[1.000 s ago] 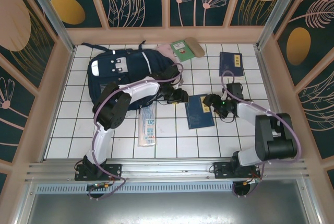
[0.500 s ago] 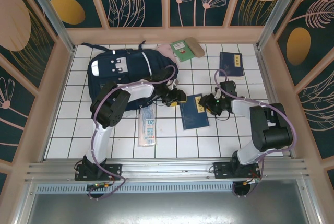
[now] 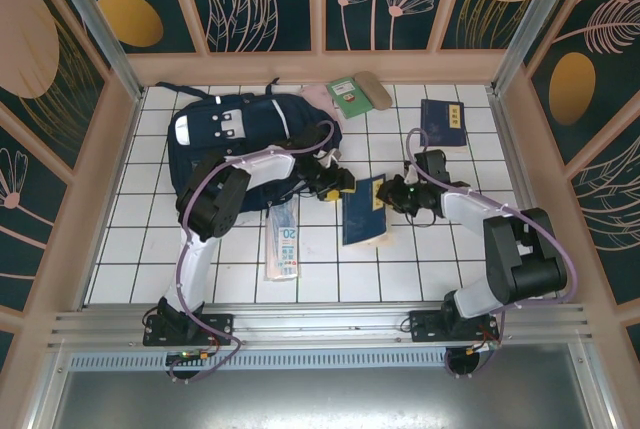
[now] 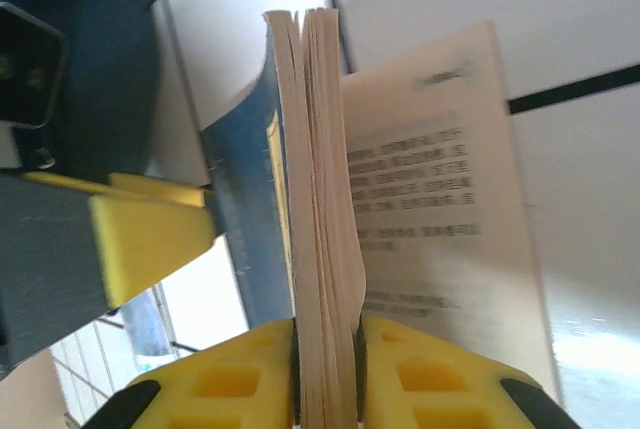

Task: Pack the student bag

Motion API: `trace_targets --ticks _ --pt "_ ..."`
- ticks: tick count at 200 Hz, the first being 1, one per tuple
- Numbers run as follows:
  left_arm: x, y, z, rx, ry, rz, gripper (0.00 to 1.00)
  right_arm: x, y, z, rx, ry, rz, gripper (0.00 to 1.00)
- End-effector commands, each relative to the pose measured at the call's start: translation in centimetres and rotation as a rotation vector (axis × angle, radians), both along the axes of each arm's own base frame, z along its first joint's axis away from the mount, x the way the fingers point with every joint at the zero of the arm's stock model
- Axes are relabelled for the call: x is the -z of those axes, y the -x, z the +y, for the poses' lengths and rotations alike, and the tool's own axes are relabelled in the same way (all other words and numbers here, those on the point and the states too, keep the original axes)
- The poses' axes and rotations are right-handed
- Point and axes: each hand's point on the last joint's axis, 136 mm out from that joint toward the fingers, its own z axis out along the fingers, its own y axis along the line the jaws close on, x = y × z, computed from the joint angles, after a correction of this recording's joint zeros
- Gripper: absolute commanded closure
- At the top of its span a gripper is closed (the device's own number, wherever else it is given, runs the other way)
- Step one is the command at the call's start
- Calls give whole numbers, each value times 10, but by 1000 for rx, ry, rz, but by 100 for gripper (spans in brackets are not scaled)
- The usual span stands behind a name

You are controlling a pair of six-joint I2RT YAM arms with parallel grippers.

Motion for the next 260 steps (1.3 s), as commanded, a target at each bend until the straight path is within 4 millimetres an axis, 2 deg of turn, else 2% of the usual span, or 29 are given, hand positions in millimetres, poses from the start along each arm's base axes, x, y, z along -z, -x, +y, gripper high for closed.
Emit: trace_targets --ticks 1,29,65,97,114,157,235,239,260 --pt "1 3 6 13 -2 16 49 -21 -5 19 -39 -73 -50 86" --pt "-3 8 15 -23 1 -27 49 -22 -8 20 -25 -79 -62 96" --pt "-11 12 35 -77 -41 -113 45 -25 -11 23 -29 -103 -89 98" --pt "-7 25 45 -115 -22 -115 44 -32 -7 29 -27 -209 -81 98" --pt "-12 26 47 -137 -4 -131 44 -36 -2 27 -7 -263 -73 98" --pt "-36 26 33 -172 148 -123 43 -48 6 14 22 -385 -61 99" --pt "-81 21 8 -195 437 -89 42 -74 11 18 37 -505 -97 98" --pt "-75 25 10 -202 442 -72 42 -75 11 18 36 -505 -97 98" --pt "-86 26 9 -224 530 -66 47 -75 12 20 28 -505 -88 98"
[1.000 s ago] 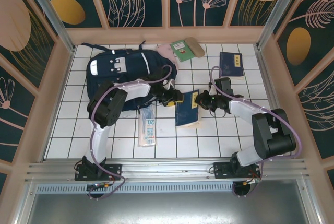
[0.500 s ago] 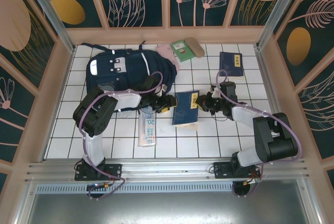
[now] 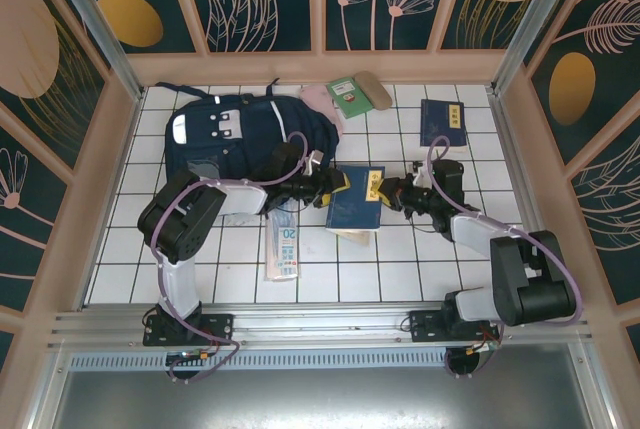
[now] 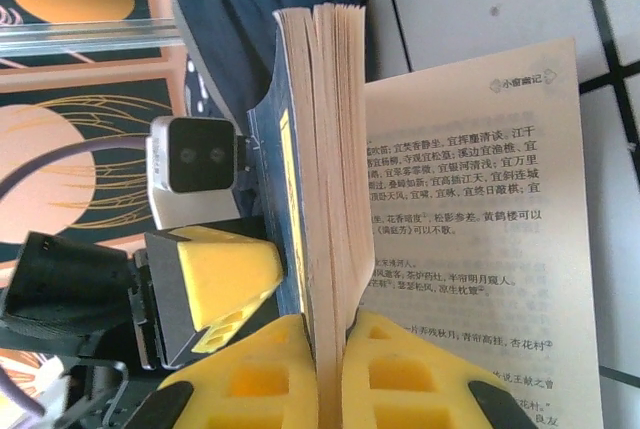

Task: Pack the student bag

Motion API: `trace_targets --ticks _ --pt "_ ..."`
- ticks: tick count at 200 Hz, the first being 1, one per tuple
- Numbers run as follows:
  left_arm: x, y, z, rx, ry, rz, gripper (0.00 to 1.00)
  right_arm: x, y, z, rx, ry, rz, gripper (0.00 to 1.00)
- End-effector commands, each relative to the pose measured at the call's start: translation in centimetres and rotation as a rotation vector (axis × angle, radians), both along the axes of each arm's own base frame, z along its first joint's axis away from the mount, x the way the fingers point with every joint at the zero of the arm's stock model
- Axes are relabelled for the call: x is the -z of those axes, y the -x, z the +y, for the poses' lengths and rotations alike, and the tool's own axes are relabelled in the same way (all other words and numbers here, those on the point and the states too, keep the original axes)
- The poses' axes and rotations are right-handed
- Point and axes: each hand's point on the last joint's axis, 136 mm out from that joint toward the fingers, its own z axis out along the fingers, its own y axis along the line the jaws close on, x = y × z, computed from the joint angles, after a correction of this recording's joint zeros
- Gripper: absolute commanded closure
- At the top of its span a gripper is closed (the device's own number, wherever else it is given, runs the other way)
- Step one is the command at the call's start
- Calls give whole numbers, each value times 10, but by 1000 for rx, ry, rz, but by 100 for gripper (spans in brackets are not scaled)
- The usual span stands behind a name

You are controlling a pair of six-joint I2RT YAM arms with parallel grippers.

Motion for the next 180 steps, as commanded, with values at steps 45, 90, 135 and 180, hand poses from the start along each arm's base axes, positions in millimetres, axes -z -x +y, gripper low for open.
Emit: trace_targets --ticks 45,90,135,180 --pt "-37 5 -3 -1 194 -20 69 -19 1 8 -30 -29 -53 98" --pt "-44 3 1 -2 133 -81 87 -17 1 8 -28 -17 -48 96" --pt "-58 -2 12 -37 79 -150 100 -28 -1 3 -13 51 -76 58" --pt "-102 -11 22 -10 1 -318 100 -51 -11 -26 55 347 -185 30"
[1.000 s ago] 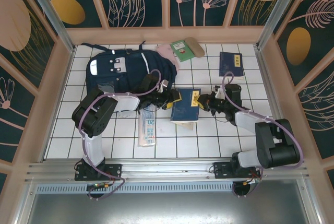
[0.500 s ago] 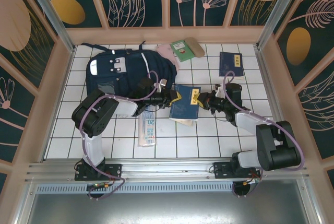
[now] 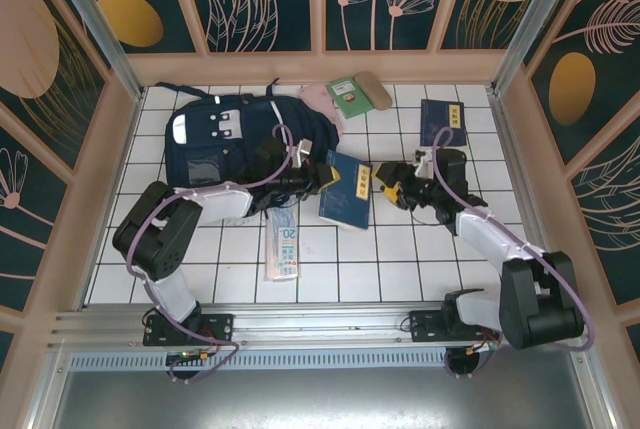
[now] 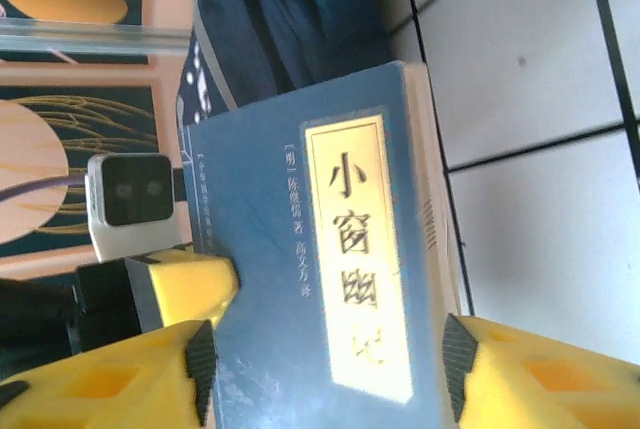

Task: Pack the student bag

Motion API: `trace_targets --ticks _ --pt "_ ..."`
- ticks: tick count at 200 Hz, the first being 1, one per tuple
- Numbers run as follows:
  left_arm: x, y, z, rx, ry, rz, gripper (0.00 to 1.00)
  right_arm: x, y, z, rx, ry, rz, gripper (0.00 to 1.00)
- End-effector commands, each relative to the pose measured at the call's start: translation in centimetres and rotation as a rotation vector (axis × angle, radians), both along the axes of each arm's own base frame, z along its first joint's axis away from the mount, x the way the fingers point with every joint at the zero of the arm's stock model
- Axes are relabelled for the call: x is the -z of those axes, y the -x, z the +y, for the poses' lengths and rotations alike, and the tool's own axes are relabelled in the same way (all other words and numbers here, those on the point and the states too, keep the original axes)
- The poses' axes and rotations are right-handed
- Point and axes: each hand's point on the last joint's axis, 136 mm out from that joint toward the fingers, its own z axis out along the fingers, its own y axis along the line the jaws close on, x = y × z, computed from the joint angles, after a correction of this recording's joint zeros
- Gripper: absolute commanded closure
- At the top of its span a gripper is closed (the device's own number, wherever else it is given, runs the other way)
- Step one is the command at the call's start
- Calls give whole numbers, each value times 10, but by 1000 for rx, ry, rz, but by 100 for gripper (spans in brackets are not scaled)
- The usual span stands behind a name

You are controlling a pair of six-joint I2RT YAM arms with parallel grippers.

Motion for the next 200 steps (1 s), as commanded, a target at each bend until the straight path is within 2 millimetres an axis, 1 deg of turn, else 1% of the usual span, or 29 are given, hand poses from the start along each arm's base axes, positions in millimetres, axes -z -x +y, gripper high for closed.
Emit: trace_targets --ticks 1,15,24,42,49,59,70,83,88,97,110,127,135,139,142,157,173,179,181,184,200 --pt "-48 -8 1 40 -45 -195 100 -17 -4 -21 40 208 -99 29" --pt "-57 -9 4 87 -135 -284 100 -32 -7 -25 44 253 -184 25" --pt "-65 -7 7 118 -179 -360 100 -43 -9 -26 39 269 -234 25" --pt "-86 -10 20 104 -276 -526 100 -68 -11 -20 -6 303 -388 27" --pt "-89 -13 27 86 -334 -574 100 -79 -10 -16 -27 316 -474 27" --pt "-93 -14 34 81 -389 -649 100 -88 -9 -15 -33 338 -570 27" --pt "-101 -6 37 98 -432 -784 100 -104 -7 -12 -22 345 -677 27" --pt "-109 13 37 170 -501 -990 100 -127 2 -3 -35 365 -835 27" --pt "-109 21 37 203 -540 -1065 100 -133 5 0 -44 392 -889 27" --pt "-112 28 40 232 -610 -1163 100 -141 10 8 -79 441 -975 26" --pt "-113 35 45 280 -645 -1226 100 -144 19 26 -206 509 -1061 26" --pt "-113 47 47 363 -649 -1271 100 -140 39 53 -427 616 -1185 26" --pt "-114 52 48 390 -650 -1292 100 -137 48 62 -509 676 -1241 26" --pt "-115 55 49 400 -649 -1302 100 -135 49 62 -537 711 -1261 25" --pt "-115 56 50 406 -649 -1309 100 -133 54 67 -573 723 -1281 25" --pt "-120 65 54 421 -638 -1359 100 -131 61 70 -650 812 -1348 25" --pt "-124 77 57 434 -615 -1425 100 -135 66 70 -677 846 -1415 24" --pt "-132 81 58 429 -602 -1461 100 -138 69 71 -693 842 -1441 24" --pt "-124 83 60 440 -604 -1453 100 -139 71 72 -697 839 -1448 24" --pt "-123 85 60 445 -602 -1463 100 -140 71 73 -701 835 -1456 24" --pt "-126 98 63 461 -572 -1521 100 -143 75 77 -729 821 -1487 24"
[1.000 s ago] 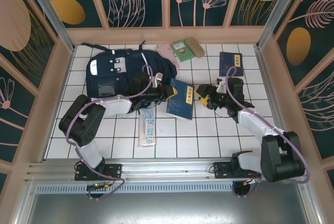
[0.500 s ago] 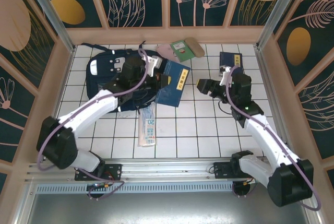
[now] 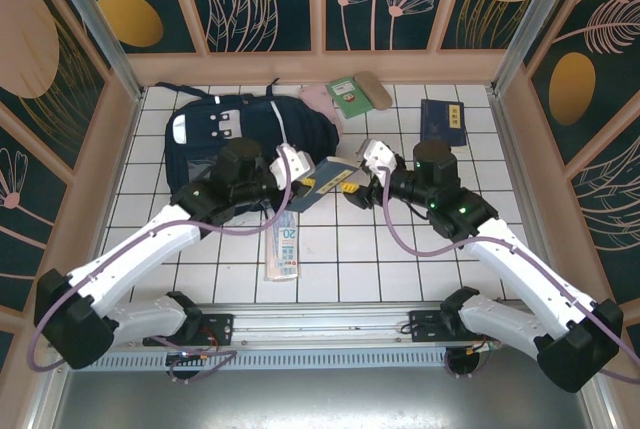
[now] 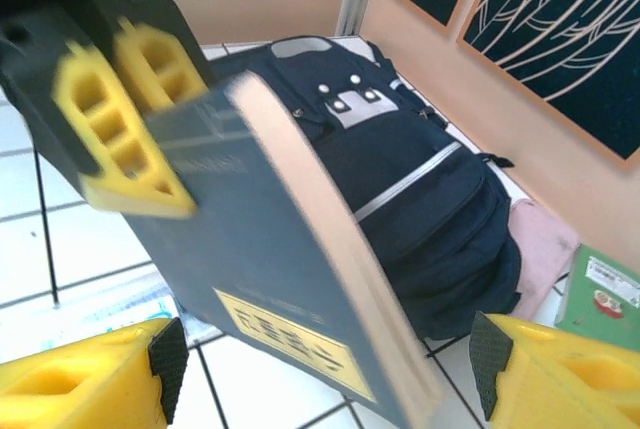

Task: Pack the student bag

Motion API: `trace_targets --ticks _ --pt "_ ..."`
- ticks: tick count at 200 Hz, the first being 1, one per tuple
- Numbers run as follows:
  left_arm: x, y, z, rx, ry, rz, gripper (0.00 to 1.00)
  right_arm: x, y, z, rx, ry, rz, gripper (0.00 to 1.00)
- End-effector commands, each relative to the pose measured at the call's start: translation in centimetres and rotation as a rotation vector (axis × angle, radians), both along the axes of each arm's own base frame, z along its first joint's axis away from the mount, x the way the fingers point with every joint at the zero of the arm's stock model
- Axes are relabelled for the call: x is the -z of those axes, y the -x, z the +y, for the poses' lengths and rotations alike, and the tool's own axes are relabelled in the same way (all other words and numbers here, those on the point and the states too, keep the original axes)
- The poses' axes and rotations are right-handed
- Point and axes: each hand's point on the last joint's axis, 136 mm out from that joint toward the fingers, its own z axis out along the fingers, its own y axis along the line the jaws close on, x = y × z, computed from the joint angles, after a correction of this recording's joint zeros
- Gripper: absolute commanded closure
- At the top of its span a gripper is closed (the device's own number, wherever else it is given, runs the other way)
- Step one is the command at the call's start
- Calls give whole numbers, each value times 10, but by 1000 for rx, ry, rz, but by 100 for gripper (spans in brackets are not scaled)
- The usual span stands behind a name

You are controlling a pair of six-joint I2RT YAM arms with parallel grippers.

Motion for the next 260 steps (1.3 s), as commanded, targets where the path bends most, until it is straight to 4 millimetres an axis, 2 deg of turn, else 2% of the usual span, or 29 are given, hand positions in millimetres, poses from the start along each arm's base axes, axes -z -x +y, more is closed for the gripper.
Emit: trace_targets --ticks 1,56,79,91,99,122,138,165,172,185,203,234,250,260 --pt "-16 20 1 113 20 -139 100 -12 10 2 -87 79 -133 24" --pt "-19 37 2 185 35 -193 100 -5 32 34 -254 121 -99 26" --pt "-15 38 1 196 27 -192 100 1 40 49 -311 132 -72 31" --pt "-17 38 0 198 33 -196 100 3 42 54 -326 134 -57 40" --pt "-18 38 0 197 36 -197 100 5 41 55 -330 136 -46 50" --pt "-21 36 1 184 37 -204 100 16 36 56 -314 162 -37 100" --pt "-24 32 3 148 53 -213 100 16 36 54 -305 157 -45 100" --pt "-29 21 13 33 103 -226 37 -1 31 48 -250 59 -41 100" --pt "-32 17 16 -6 122 -220 26 -6 26 44 -219 28 -33 100" --pt "-38 9 22 -87 166 -194 12 -10 15 35 -122 -37 0 100" --pt "-42 1 25 -163 214 -122 2 -13 -2 19 40 -137 83 100" --pt "-47 -32 33 -347 335 86 1 7 -55 -39 539 -240 266 100" --pt "-42 -55 37 -440 407 250 1 14 -70 -69 729 -287 333 100" --pt "-38 -66 36 -456 437 345 1 18 -72 -77 762 -322 388 100"
